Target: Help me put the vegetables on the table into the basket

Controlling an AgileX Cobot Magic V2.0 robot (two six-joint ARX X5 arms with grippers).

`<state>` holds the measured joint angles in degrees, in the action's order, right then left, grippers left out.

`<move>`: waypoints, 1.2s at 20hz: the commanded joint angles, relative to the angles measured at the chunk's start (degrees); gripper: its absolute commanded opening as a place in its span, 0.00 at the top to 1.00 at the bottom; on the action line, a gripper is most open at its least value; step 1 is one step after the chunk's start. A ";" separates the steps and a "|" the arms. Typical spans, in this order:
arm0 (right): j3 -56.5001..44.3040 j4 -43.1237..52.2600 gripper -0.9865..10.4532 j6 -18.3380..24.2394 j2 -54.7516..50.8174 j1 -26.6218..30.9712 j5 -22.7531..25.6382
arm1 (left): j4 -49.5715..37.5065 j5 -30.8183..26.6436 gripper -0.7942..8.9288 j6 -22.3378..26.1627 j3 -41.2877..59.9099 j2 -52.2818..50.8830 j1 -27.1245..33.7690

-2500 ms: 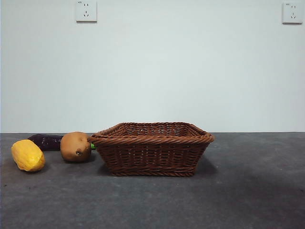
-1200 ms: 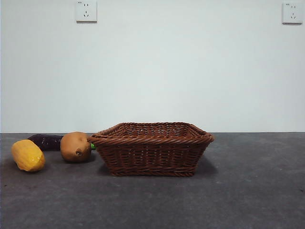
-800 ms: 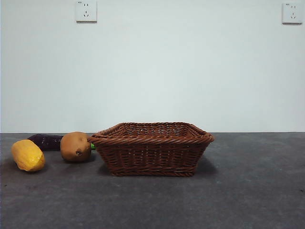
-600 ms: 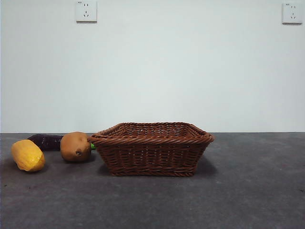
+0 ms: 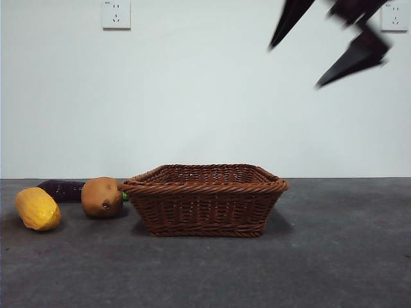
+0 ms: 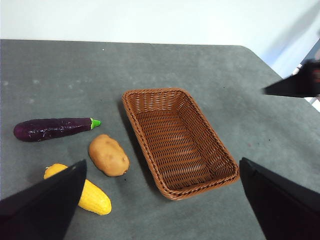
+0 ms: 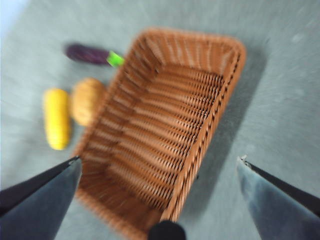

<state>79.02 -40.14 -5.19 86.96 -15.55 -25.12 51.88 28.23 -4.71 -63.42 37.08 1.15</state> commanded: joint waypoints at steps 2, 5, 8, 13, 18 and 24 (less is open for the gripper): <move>6.12 -0.48 0.37 -0.66 11.61 -2.49 1.18 | -0.31 0.24 0.30 -0.15 -0.15 0.61 -0.11; 8.28 -0.33 0.37 -0.66 18.49 -3.76 5.18 | -0.33 0.24 0.30 -0.15 -0.15 1.44 -0.11; 8.41 0.13 0.37 -0.63 23.17 -4.00 6.56 | -0.31 0.13 0.30 -0.15 -0.15 2.38 -0.11; 8.41 1.95 0.43 -0.72 28.30 -4.39 6.93 | -0.20 0.07 0.30 -0.17 -0.15 4.04 -0.11; 8.41 3.15 0.68 -1.14 29.92 -5.40 8.33 | -0.09 0.04 0.30 -0.17 -0.15 7.19 -0.11; 8.41 3.96 0.81 -2.32 29.94 -5.51 8.24 | -0.09 0.09 0.30 -0.13 -0.15 9.57 -0.11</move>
<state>87.26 -36.45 -6.70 115.92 -20.93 -16.88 51.92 28.12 -4.73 -63.42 46.76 1.15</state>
